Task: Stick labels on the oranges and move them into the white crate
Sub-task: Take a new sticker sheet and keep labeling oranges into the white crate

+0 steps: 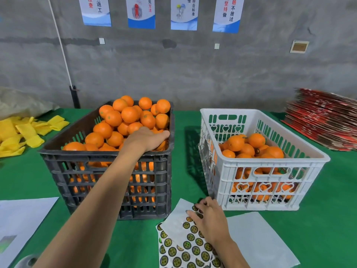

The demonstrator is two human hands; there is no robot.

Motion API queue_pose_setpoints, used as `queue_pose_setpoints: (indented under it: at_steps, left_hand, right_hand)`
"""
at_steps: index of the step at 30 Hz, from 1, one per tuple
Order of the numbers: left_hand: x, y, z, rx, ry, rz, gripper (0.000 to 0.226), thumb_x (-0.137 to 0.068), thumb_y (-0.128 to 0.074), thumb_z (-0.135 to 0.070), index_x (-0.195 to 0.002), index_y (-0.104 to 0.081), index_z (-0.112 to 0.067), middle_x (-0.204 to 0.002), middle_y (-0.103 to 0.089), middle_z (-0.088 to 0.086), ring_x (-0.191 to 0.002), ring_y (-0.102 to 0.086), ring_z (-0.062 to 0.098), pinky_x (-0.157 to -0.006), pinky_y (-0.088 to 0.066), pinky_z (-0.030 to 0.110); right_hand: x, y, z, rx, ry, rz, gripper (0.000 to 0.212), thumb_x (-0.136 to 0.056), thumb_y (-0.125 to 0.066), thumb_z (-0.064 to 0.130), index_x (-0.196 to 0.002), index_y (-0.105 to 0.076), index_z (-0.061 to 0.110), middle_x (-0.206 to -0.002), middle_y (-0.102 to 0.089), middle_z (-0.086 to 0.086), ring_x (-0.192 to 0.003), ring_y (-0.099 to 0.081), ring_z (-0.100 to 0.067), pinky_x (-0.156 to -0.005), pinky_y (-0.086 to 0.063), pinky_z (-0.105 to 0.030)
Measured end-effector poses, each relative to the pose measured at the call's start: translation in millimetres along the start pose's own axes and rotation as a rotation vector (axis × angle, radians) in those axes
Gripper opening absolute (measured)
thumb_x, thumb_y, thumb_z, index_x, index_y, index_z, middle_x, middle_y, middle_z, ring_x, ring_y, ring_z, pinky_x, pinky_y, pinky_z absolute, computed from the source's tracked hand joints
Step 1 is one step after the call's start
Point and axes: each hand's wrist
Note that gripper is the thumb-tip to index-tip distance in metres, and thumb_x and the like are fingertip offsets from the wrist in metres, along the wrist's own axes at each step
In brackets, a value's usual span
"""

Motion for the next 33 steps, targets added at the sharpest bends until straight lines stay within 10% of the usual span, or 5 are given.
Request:
queue_pose_setpoints:
  at_steps: [22, 28, 33]
  left_hand:
    - [4, 1, 3, 0.076, -0.039, -0.057, 0.079, -0.075, -0.042, -0.084, -0.094, -0.060, -0.010, -0.095, -0.064, 0.018, -0.085, -0.063, 0.032, -0.071, -0.050, 0.042]
    - [8, 2, 2, 0.301, -0.122, -0.149, 0.073, -0.067, -0.039, -0.088, -0.064, -0.042, -0.015, -0.055, -0.050, 0.014, -0.054, -0.054, 0.031, -0.055, -0.042, 0.042]
    - [11, 7, -9, 0.697, -0.221, -0.167, 0.072, -0.085, -0.057, -0.073, -0.108, -0.051, -0.005, -0.062, -0.070, 0.009, -0.053, -0.069, 0.023, -0.048, -0.058, 0.035]
  right_hand:
    - [-8, 19, 11, -0.058, -0.034, -0.085, 0.033, -0.106, -0.051, 0.031, -0.077, -0.059, 0.018, -0.079, -0.056, 0.002, -0.064, -0.053, -0.013, -0.062, -0.042, -0.024]
    - [-53, 112, 75, -0.375, 0.088, -0.557, 0.019, -0.104, -0.058, 0.023, -0.105, -0.075, 0.015, -0.090, -0.066, 0.004, -0.075, -0.054, -0.004, -0.064, -0.037, -0.011]
    - [-99, 177, 149, -0.189, 0.199, -0.805, 0.023, -0.105, -0.055, 0.031, -0.104, -0.075, 0.020, -0.096, -0.068, 0.004, -0.080, -0.063, -0.016, -0.058, -0.040, -0.026]
Point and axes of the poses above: each hand's wrist, its own x-axis away from the middle knuckle, its own y-axis out of the back of the hand, z = x × y
